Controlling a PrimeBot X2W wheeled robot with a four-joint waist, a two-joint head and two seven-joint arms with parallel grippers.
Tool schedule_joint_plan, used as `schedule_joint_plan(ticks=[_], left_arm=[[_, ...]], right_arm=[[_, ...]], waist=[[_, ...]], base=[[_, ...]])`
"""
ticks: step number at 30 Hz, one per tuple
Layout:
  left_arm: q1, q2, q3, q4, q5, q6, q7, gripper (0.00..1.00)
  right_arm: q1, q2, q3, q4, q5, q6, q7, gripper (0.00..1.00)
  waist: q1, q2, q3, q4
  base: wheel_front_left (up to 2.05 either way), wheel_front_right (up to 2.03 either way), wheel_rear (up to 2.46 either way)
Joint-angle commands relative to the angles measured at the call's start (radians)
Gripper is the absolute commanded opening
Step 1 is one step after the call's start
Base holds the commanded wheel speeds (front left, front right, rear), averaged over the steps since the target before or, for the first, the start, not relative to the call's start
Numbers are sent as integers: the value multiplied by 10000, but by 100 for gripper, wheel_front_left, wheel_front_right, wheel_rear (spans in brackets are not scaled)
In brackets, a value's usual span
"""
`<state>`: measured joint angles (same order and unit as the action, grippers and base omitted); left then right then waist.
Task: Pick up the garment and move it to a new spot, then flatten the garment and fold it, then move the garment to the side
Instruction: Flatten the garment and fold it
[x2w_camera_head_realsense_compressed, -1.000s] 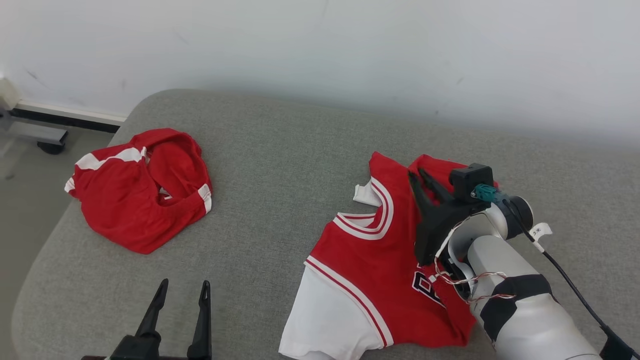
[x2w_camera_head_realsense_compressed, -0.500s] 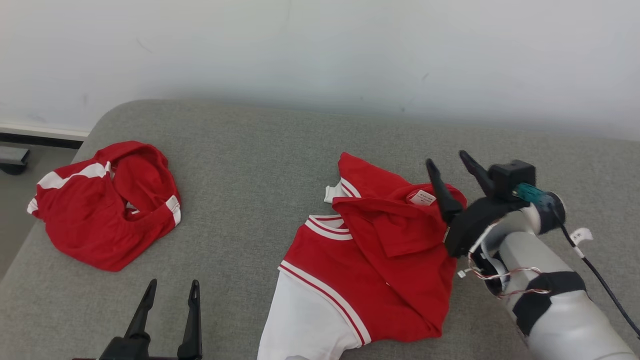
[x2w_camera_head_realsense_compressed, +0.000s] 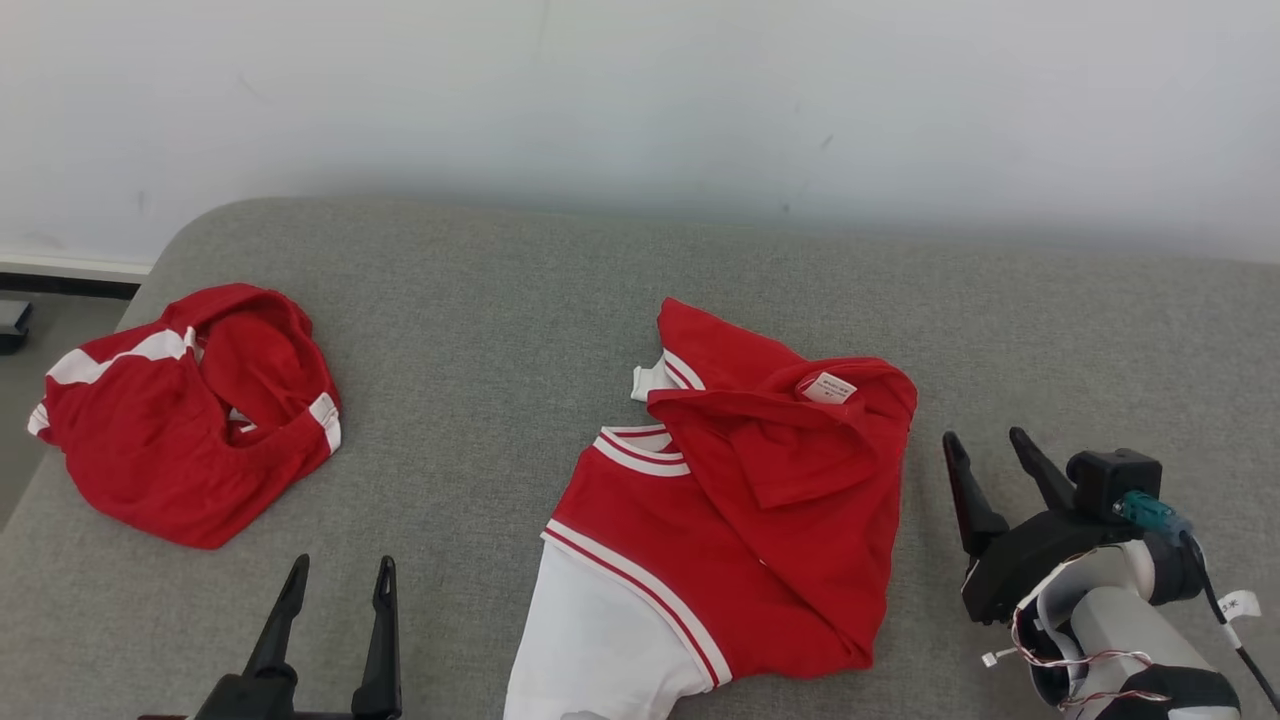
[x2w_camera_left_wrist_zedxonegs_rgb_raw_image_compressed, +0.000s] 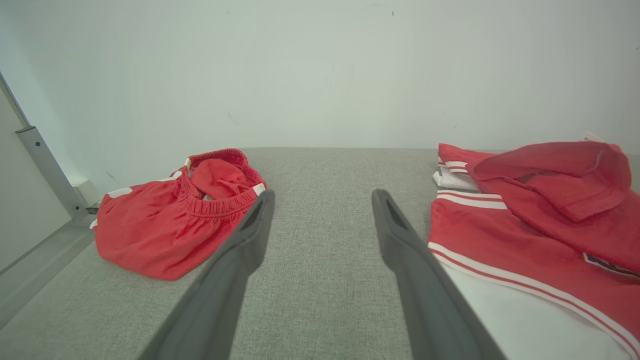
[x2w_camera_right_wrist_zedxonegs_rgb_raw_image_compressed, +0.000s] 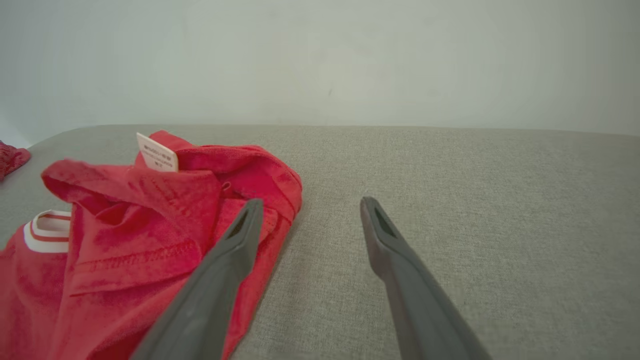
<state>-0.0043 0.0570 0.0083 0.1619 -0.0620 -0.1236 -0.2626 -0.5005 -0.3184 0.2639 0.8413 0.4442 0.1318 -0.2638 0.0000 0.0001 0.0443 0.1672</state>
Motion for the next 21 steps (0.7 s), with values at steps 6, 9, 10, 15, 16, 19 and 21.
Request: schedule_joint_plan(ticks=[6, 9, 10, 15, 16, 19, 21], left_arm=[[-43, -27, -64, -25, 52, -33, -33, 100], [-132, -32, -124, 21, 48, -39, -33, 100], [-158, -31, -131, 49, 28, -43, -33, 100], [-264, 36, -79, 195, -43, -65, -33, 100], [-264, 36, -79, 195, -43, -65, -33, 100], [-258, 50, -52, 212, -75, -75, -33, 100], [-160, 48, -3, 191, -58, -74, -33, 100]], right_arm=[[-164, 413, 71, 433, 38, -23, 11, 100], [-428, 603, 95, 902, 138, -23, 96, 100], [-505, 652, 108, 1081, 163, -23, 136, 100], [-812, 999, 297, 1991, 600, -23, 434, 0], [-812, 999, 297, 1991, 600, -23, 434, 0], [-900, 1051, 460, 2141, 829, -23, 359, 0], [-901, 1003, 543, 2063, 929, -23, 225, 0]], waist=[[0, -1, 156, 224], [0, -1, 244, 378], [0, -1, 268, 424], [0, -1, 359, 710], [0, -1, 359, 710], [0, -1, 360, 741], [0, -1, 312, 694]], base=[[0, 0, 0], [0, 0, 0], [0, 0, 0], [0, 0, 0], [0, 0, 0], [0, 0, 0], [0, 0, 0]])
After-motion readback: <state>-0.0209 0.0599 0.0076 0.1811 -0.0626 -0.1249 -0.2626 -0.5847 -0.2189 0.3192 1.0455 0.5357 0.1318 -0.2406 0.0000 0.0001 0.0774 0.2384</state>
